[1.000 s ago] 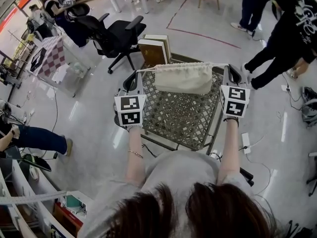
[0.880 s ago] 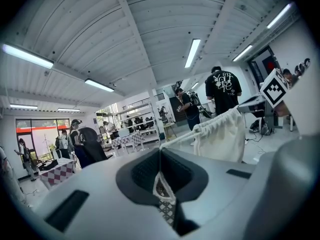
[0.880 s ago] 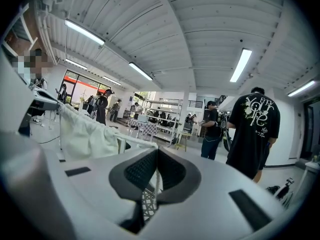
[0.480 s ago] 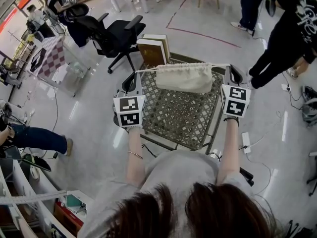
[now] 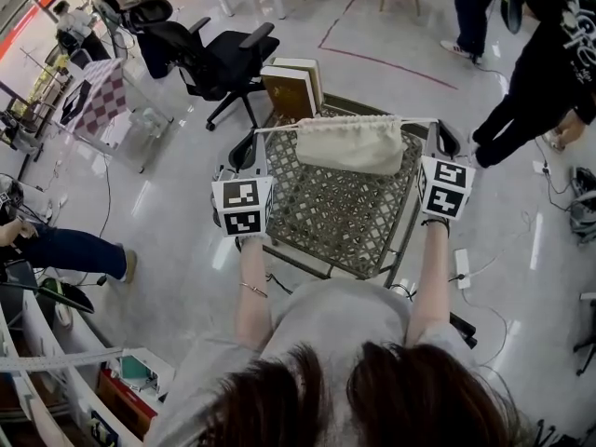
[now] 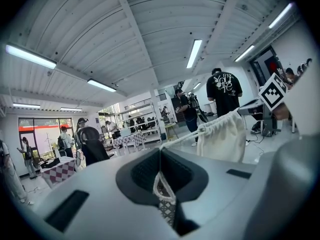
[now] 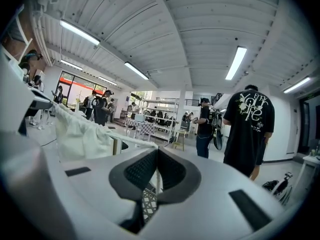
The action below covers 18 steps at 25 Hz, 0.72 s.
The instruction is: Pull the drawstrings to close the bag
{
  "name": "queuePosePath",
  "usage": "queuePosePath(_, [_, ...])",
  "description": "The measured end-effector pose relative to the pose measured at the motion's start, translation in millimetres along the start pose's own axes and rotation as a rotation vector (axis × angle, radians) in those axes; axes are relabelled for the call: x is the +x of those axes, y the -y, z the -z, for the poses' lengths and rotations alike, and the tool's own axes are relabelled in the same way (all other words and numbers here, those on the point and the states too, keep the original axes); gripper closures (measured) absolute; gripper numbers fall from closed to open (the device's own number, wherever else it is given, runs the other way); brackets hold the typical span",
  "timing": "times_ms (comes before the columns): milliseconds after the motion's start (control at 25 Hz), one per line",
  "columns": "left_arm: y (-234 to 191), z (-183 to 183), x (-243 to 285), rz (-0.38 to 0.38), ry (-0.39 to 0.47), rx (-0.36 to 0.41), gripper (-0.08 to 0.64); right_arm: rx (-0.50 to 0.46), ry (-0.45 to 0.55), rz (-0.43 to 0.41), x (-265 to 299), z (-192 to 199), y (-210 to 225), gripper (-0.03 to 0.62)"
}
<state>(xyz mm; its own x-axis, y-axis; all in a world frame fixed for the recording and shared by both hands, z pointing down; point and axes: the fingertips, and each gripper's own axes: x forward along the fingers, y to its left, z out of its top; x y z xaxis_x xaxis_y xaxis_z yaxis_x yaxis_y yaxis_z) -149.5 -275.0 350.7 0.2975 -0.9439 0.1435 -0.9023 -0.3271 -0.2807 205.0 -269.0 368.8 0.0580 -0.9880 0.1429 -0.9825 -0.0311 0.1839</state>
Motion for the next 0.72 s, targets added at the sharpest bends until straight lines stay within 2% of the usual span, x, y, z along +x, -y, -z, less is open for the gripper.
queuePosePath(720, [0,11,-26,-0.049,-0.009,-0.027,0.532,0.058,-0.006,-0.012,-2,14,1,0.568])
